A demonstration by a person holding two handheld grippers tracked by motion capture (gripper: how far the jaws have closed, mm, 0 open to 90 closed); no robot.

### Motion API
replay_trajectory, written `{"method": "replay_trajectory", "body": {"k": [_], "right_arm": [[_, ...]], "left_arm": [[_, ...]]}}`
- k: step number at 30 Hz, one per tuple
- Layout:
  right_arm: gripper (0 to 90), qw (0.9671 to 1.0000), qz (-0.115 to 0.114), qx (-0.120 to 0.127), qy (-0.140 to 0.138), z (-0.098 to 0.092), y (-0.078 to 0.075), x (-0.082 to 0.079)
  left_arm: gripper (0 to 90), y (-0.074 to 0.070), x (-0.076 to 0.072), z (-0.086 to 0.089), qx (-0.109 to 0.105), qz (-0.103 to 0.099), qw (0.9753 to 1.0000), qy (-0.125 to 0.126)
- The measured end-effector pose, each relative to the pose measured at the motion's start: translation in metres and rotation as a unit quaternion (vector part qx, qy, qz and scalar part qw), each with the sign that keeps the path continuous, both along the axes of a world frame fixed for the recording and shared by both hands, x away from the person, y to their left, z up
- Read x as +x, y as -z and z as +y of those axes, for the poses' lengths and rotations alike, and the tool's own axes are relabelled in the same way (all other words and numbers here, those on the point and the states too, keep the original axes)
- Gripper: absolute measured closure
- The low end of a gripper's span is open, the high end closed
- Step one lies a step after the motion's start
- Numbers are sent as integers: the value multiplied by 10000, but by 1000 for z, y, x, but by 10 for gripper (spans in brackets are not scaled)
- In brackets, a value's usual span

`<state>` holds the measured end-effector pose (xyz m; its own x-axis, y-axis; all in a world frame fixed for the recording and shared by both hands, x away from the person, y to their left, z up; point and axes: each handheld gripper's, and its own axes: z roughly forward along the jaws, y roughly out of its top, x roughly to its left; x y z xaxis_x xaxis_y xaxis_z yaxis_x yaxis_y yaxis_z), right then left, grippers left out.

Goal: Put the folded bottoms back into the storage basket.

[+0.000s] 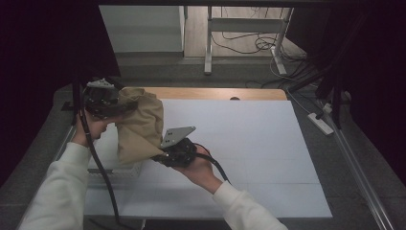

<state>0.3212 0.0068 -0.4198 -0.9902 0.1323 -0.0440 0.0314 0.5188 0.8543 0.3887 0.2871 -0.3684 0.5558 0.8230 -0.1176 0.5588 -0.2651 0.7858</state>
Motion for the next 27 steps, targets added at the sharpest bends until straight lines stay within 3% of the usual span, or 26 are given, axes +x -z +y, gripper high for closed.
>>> {"method": "replay_trajectory", "body": {"k": [27], "right_arm": [[786,9995,220,-29,-230,66,9,9]], "left_arm": [[600,15,5,53,74,223,9987,-463]]}}
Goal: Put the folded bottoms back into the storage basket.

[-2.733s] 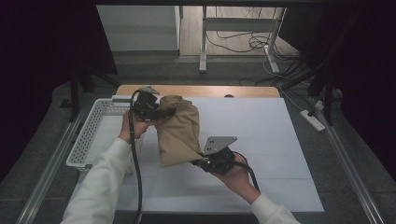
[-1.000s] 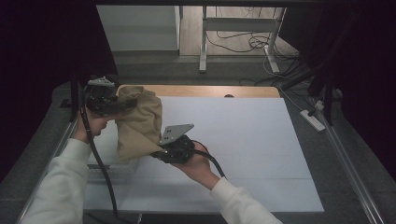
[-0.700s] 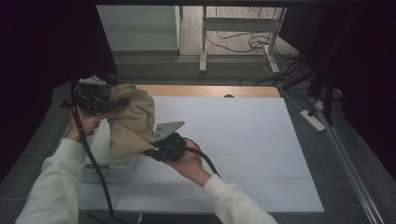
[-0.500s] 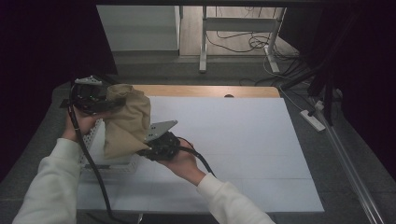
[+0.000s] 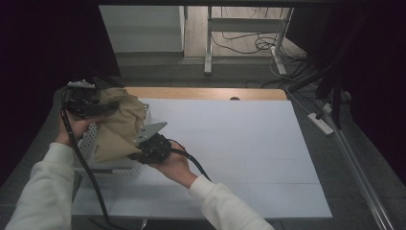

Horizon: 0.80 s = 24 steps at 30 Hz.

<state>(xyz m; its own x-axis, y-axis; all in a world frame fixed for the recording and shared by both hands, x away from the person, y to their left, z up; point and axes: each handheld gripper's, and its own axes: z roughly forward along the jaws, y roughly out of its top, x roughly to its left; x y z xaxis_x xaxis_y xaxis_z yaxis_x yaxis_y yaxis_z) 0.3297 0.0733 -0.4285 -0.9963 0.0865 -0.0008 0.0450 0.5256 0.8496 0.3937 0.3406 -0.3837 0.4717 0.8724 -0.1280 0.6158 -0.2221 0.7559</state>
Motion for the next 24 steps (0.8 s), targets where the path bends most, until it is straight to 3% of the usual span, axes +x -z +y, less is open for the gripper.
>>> {"method": "replay_trajectory", "body": {"k": [11,24], "right_arm": [[783,9999,138,-21,-75,21,7,3],[782,9991,387,-140,-42,37,27,17]], "left_arm": [[599,16,6,14,91,139,9997,-154],[600,40,24,16,175,404,9988,-207]]}}
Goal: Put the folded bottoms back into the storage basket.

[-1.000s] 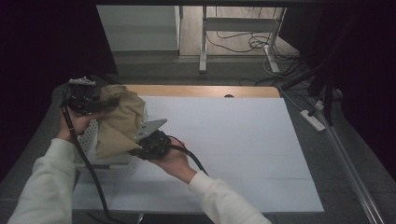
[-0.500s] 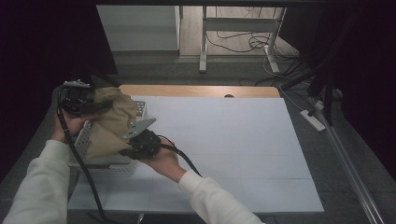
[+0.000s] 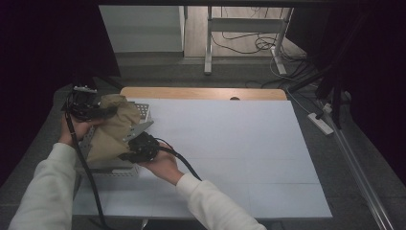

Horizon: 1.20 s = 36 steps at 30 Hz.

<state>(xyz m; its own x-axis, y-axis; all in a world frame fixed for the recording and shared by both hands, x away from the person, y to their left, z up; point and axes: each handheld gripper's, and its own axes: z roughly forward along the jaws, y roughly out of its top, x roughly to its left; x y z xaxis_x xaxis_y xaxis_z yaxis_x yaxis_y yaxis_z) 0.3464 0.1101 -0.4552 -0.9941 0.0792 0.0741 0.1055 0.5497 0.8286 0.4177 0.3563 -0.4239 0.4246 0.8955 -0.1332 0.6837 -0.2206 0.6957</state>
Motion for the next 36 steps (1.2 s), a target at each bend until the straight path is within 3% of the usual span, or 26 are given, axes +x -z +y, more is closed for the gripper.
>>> {"method": "replay_trajectory", "body": {"k": [8,25,26,27,28,29,32,36], "right_arm": [[781,10000,57,-40,-10,7,5,0],[769,9999,86,-37,-61,16,7,1],[739,9999,88,-28,-66,17,7,1],[655,10000,67,2,-61,18,8,2],[513,10000,55,2,-42,20,9,2],[415,10000,44,6,3,21,10,2],[319,9997,205,96,134,19,8,3],[315,9994,254,157,160,8,4,5]], "left_arm": [[599,8,3,1,51,66,10000,24],[595,9,0,10,15,28,9999,-103],[574,10,0,10,-7,42,9997,-259],[490,11,1,10,-19,65,9991,-421],[306,11,2,9,35,116,9987,-491],[226,11,3,8,180,159,9984,-515],[225,8,-2,8,124,15,9987,-489],[242,2,-7,4,167,-60,9991,-383]]}}
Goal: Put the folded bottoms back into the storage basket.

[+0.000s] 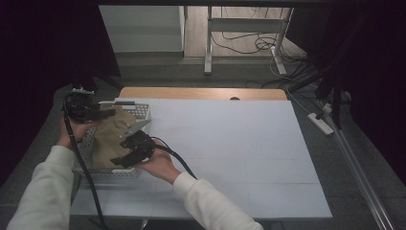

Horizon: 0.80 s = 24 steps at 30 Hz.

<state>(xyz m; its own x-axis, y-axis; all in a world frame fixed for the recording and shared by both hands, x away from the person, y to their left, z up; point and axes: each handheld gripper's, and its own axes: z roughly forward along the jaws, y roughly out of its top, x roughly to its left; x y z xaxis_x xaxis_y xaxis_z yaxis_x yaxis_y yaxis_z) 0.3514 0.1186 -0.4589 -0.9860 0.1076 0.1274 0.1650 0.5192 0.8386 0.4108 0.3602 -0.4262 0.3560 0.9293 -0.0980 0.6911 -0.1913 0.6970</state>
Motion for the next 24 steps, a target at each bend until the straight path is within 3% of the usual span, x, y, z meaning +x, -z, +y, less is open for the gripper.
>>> {"method": "replay_trajectory", "body": {"k": [10,17,24], "right_arm": [[317,9998,-124,99,90,-53,-9,0],[317,9989,-172,159,404,-95,-13,4],[317,9971,-243,183,700,-148,-15,5]], "left_arm": [[246,-9,-15,-28,-14,-194,9992,361],[246,-4,-28,-54,-123,-137,9976,671],[245,2,-49,-84,-180,-148,9963,832]]}}
